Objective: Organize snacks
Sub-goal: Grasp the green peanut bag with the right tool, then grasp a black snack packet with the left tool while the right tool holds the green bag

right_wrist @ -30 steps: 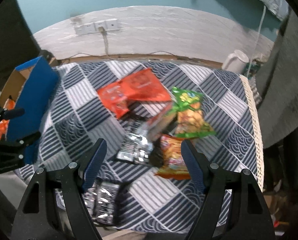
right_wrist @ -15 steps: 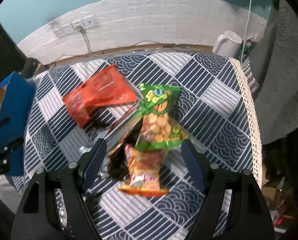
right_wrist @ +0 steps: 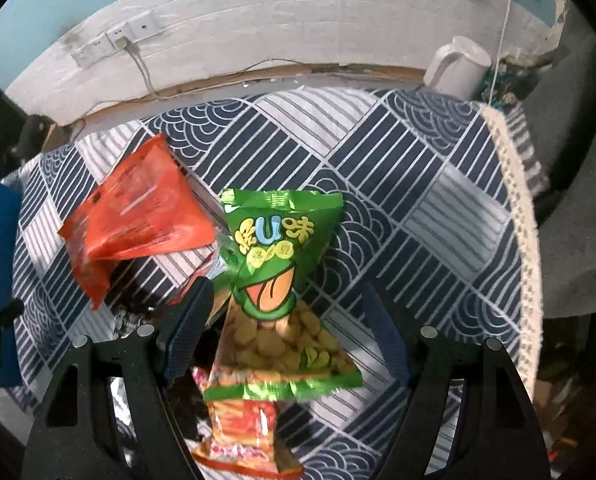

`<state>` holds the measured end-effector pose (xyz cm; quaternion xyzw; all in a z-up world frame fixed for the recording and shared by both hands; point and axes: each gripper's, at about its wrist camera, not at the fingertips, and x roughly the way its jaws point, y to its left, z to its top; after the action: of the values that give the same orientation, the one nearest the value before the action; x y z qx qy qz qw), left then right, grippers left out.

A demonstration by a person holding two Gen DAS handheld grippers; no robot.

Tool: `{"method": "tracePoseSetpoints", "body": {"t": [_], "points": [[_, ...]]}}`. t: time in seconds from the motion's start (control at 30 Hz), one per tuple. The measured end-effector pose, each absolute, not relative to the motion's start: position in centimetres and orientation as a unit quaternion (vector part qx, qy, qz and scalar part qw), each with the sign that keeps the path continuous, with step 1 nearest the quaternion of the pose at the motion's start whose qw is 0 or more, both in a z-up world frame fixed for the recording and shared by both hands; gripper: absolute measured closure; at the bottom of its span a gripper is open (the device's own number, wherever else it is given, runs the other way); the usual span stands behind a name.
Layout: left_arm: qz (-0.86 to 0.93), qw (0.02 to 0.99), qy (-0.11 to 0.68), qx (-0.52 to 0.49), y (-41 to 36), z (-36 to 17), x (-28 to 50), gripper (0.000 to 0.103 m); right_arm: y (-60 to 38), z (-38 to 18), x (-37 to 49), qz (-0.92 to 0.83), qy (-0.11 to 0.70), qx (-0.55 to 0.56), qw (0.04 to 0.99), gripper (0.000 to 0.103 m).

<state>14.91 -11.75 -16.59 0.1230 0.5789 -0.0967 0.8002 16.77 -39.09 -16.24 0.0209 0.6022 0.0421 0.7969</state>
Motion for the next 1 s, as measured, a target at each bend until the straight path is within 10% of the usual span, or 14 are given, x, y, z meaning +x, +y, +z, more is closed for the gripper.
{"method": "tracePoseSetpoints", "body": {"t": [0.13,0.33,1.0], "points": [[-0.097,0.796,0.586,0.113,-11.8,-17.3,15.6,0.029,-38.9,-17.3,17.0,0.046,0.608,0.024,0.792,0.028],[-0.103,0.794,0.589,0.110,-12.4,-17.5,15.4,0.029,-39.1,-17.6,16.9,0.059,0.613,0.043,0.787,0.066],[-0.134,0.798,0.578,0.100,-15.2,-13.2,9.7,0.025,-38.9,-11.7,11.3,0.059,0.560,0.021,0.826,0.068]]}}
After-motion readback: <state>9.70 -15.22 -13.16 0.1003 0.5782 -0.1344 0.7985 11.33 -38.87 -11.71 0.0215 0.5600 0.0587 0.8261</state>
